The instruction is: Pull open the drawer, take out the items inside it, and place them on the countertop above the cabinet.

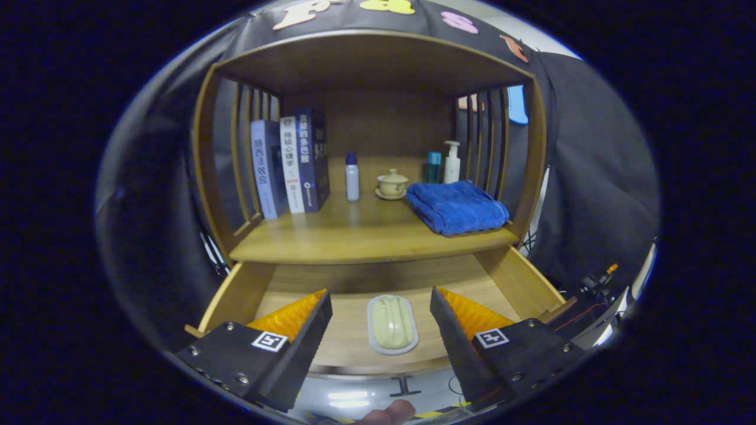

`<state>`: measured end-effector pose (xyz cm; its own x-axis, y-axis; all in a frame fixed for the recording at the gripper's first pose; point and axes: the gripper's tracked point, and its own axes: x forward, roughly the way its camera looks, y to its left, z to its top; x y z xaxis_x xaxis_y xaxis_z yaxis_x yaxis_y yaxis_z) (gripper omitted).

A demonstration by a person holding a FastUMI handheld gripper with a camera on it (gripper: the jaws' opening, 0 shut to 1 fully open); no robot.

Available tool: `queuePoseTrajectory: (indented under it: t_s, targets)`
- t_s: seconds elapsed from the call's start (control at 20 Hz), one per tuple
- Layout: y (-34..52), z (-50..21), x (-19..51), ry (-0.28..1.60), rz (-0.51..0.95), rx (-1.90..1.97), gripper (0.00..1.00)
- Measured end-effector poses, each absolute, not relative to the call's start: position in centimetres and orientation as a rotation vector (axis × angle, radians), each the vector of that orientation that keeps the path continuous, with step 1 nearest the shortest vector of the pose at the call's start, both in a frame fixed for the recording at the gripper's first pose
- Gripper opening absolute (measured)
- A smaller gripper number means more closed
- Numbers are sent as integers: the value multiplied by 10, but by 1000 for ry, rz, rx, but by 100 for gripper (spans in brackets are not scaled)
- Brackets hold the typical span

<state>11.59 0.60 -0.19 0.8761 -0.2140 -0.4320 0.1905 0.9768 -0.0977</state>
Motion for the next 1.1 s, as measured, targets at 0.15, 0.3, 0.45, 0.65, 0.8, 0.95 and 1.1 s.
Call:
queuePoseTrajectory:
  t_s: [0.15, 0.3, 0.45, 0.65, 0.8, 0.95, 1.1]
  targets:
    - [1, -27, 135, 565, -199, -98, 100]
    - [-2, -39, 148, 582, -183, -31, 98]
    - [-16, -62, 162, 657, -194, -42, 98]
    - [-18, -96, 171, 771, -183, -65, 98]
    - [-16, -103, 172, 788, -197, -62, 86]
    - [-22, -118, 172, 831, -218, -83, 64]
    - [-21, -119, 170, 820, -222, -128, 28]
